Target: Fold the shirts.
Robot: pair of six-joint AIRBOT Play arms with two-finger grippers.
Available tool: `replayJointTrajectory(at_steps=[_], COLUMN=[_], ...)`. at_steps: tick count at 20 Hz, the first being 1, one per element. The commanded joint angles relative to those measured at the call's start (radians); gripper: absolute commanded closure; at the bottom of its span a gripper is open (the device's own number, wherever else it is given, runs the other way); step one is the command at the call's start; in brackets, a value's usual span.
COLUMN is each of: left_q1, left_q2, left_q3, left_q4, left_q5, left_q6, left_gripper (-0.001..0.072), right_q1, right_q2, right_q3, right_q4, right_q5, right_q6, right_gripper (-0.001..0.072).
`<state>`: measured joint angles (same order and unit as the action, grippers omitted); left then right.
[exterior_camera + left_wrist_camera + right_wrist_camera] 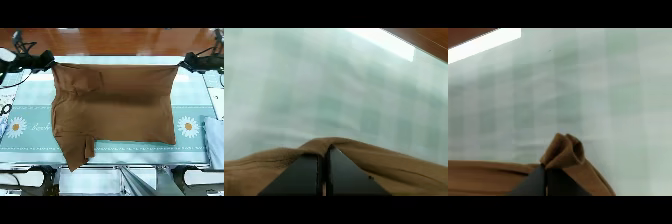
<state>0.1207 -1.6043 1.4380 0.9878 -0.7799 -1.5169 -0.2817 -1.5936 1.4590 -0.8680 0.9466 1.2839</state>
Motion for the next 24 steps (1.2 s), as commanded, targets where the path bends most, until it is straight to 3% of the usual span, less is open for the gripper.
replayJointTrajectory(at_steps=[1,4,7,9,12,17,24], left_q1=[-0.010,-0.002,0.038,0.058,0.043,0.005,0.014], left_q2=[-0.179,-0.181,-0.165,-0.145,-0.139,-0.139,-0.139], left_q3=[0.154,0.161,0.161,0.160,0.147,0.015,-0.058], left_q4=[-0.002,-0.003,-0.004,-0.002,0.007,0.159,0.169], left_q5=[-0.064,-0.151,-0.324,-0.435,-0.576,-0.673,-0.679], left_q6=[-0.044,-0.042,-0.035,0.035,0.100,0.080,0.081], left_gripper=[0.0683,0.0683,0.0682,0.0683,0.0683,0.0683,0.0683], right_q1=[0.005,0.005,-0.018,-0.045,-0.061,-0.035,-0.002], right_q2=[-0.182,-0.198,-0.177,-0.152,-0.138,-0.138,-0.138], right_q3=[0.123,0.125,0.127,0.127,0.126,0.006,-0.039], right_q4=[0.050,0.014,-0.008,-0.016,-0.149,-0.206,-0.217], right_q5=[0.013,0.062,0.196,0.282,0.426,0.486,0.483], right_q6=[0.026,0.027,0.026,0.019,0.039,0.041,0.024], right_gripper=[0.0688,0.0688,0.0687,0.0688,0.0687,0.0687,0.0687])
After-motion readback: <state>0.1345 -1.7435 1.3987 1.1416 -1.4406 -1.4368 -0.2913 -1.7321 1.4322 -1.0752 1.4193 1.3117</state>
